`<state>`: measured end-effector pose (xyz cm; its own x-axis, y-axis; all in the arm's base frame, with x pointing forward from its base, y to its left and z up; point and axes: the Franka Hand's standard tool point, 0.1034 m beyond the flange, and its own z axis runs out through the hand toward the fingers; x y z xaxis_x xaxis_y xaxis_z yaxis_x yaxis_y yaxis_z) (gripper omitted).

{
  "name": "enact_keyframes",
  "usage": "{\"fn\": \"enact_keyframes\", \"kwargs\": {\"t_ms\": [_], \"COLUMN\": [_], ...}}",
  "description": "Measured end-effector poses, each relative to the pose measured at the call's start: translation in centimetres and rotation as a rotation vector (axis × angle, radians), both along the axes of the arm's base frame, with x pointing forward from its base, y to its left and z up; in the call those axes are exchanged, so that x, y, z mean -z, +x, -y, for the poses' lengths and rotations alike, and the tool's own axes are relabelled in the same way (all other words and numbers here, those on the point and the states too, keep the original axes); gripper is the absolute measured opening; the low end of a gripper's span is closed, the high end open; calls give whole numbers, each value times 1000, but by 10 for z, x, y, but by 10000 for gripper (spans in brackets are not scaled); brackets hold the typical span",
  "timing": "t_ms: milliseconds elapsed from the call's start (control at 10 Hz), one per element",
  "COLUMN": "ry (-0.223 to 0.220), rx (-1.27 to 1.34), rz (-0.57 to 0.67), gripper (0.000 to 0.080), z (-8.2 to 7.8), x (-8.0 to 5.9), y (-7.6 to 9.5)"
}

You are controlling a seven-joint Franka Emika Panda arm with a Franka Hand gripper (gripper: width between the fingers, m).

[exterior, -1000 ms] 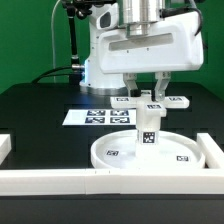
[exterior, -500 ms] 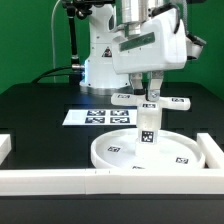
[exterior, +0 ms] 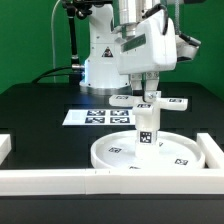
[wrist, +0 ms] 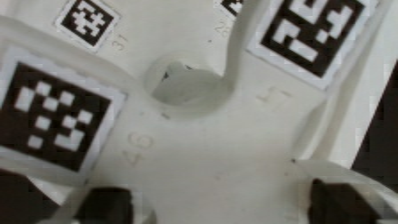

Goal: Assemble round table

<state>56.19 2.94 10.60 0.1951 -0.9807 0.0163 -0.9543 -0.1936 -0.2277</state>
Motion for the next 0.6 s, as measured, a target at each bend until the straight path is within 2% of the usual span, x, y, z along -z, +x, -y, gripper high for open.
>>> {"fn": "enact_keyframes", "kwargs": {"t_ms": [100,200,400,500,600], "ry": [3,13,46,54,46], "rx": [-19,-38,-43,-44,-51], "rz": [6,14,22,30,25], "gripper": [571,633,646,649,649], "z": [-1,-1,-4,-7,-5], "x": [-6,-16,-38,-45,-40], "y": [-2,-5,-9,-8,-9]}}
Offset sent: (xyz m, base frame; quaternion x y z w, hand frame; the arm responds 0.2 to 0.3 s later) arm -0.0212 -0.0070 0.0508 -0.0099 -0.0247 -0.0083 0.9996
